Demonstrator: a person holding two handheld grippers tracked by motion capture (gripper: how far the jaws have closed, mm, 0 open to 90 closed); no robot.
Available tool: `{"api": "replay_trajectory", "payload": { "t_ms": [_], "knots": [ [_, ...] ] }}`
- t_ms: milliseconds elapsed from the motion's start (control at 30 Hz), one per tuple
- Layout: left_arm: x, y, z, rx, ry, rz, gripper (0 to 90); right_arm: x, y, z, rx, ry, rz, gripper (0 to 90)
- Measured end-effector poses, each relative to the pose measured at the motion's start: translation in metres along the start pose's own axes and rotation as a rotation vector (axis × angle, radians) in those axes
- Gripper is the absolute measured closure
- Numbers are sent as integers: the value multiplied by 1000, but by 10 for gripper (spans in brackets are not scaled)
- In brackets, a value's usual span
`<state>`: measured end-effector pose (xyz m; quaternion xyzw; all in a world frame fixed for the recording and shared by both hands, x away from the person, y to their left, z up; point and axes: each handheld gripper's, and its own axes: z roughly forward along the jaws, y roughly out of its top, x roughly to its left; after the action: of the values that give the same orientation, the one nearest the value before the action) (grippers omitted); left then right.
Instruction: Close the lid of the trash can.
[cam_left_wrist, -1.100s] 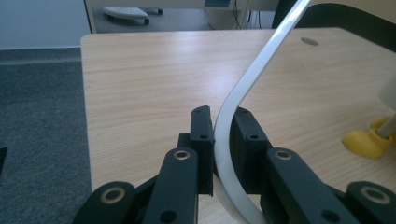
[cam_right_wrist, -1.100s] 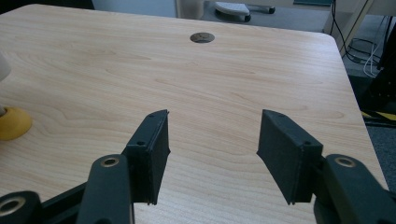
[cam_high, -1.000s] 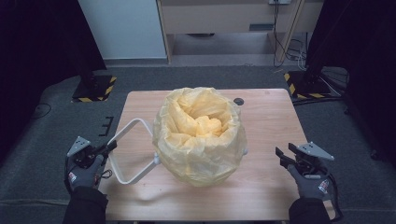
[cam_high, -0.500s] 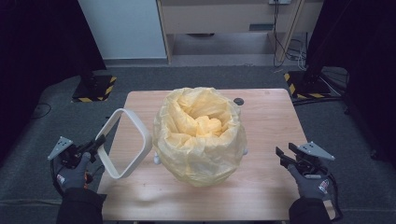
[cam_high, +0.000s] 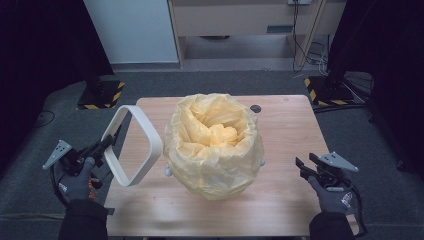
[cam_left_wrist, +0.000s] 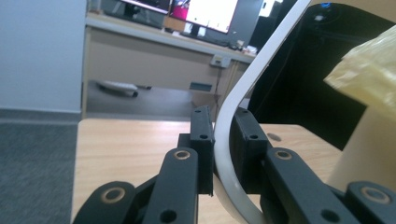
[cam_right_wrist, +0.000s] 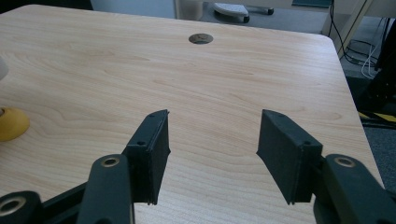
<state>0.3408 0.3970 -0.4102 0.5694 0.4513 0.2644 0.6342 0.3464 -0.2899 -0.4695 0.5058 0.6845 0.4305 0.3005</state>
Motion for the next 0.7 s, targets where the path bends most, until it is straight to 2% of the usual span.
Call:
{"api": "replay_trajectory", "payload": {
  "t_ms": [233, 400, 567, 600, 700],
  "knots": [
    [-19, 20, 1, -47, -60, 29, 796, 0, 0, 0, 3, -2, -2, 432],
    [-33, 28, 4, -66, -95, 45, 796, -2, -1, -1, 2, -9, 1, 432],
    [-44, 40, 4, -105, -136, 42, 796, -2, -1, -1, 5, -13, -2, 433],
    [-47, 44, 6, -120, -155, 59, 796, -2, -1, -1, 5, -13, -2, 432],
    [-57, 54, 11, -120, -175, 85, 796, -2, -1, -1, 6, -13, -4, 433]
  ]
}}
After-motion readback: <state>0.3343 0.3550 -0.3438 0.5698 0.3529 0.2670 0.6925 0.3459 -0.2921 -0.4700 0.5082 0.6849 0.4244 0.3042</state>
